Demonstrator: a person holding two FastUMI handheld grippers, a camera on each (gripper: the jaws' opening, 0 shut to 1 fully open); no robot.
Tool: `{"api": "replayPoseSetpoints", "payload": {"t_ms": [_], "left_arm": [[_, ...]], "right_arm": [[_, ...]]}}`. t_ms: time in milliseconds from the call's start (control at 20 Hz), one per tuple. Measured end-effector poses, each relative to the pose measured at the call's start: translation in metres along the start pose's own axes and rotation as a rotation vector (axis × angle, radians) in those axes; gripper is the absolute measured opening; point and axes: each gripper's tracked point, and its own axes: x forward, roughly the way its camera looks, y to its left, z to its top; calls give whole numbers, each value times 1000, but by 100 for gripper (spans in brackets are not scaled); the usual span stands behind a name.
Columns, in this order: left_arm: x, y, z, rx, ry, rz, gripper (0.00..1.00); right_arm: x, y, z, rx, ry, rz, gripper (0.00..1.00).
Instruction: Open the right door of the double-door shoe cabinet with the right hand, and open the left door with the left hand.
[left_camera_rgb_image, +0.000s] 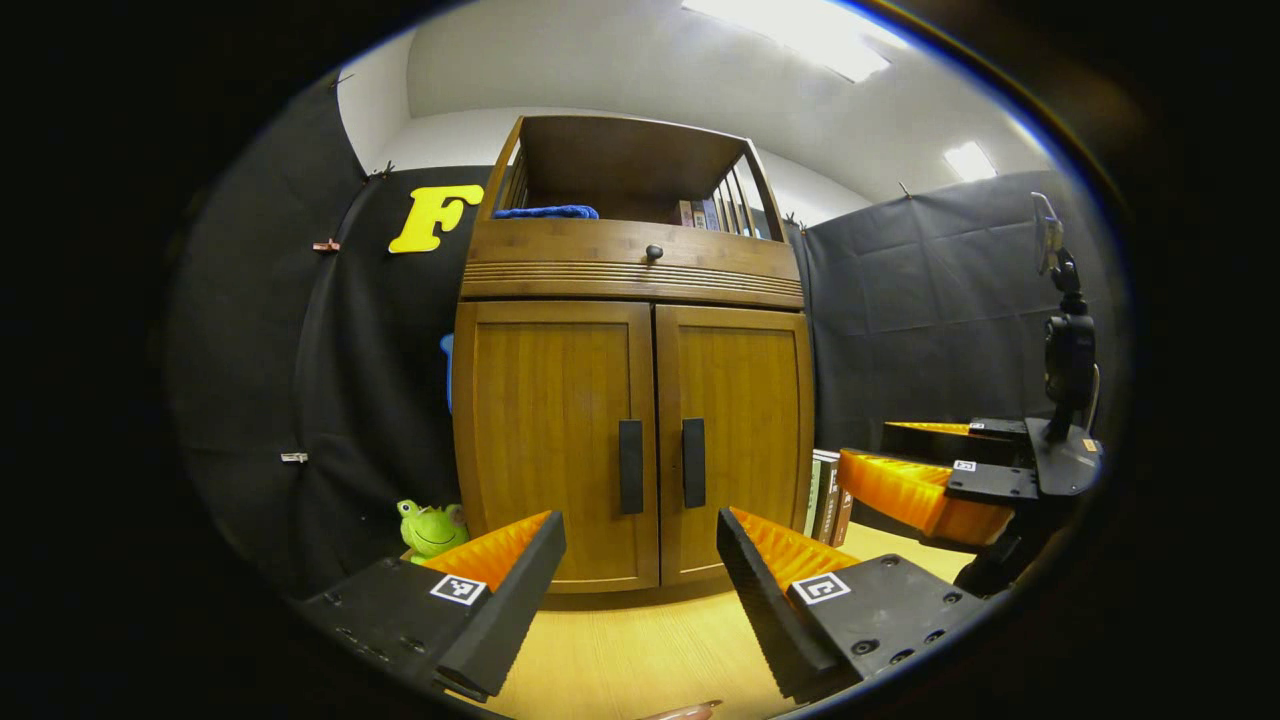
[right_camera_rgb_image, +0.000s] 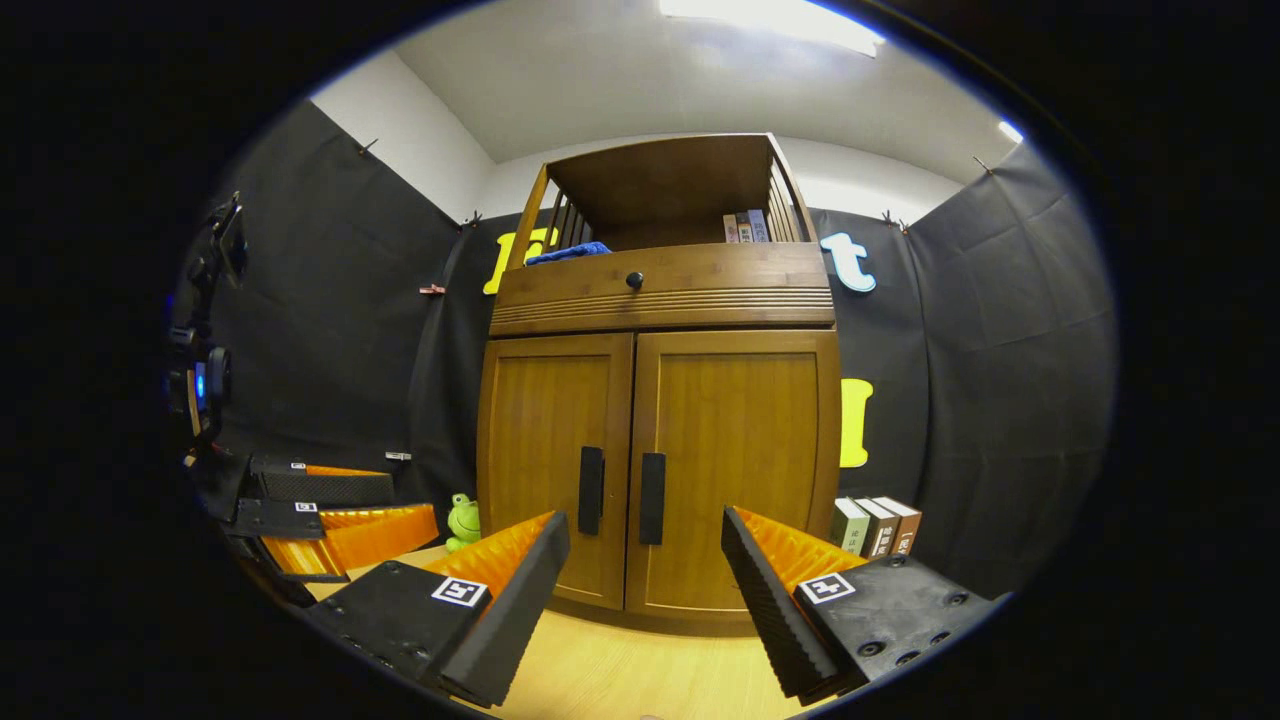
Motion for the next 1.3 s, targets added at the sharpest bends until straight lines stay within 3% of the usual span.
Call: {"api": "replayPoseSetpoints", "payload": {"t_ms": [600,1300], "left_arm": [[-11,24,-13,1,30,33,95],[-7,57,-34,3,69,67,95]], "right_arm": [[66,2,-6,3,-13,-34,96],[184,-10,-70,-5,43,-148,97]]}}
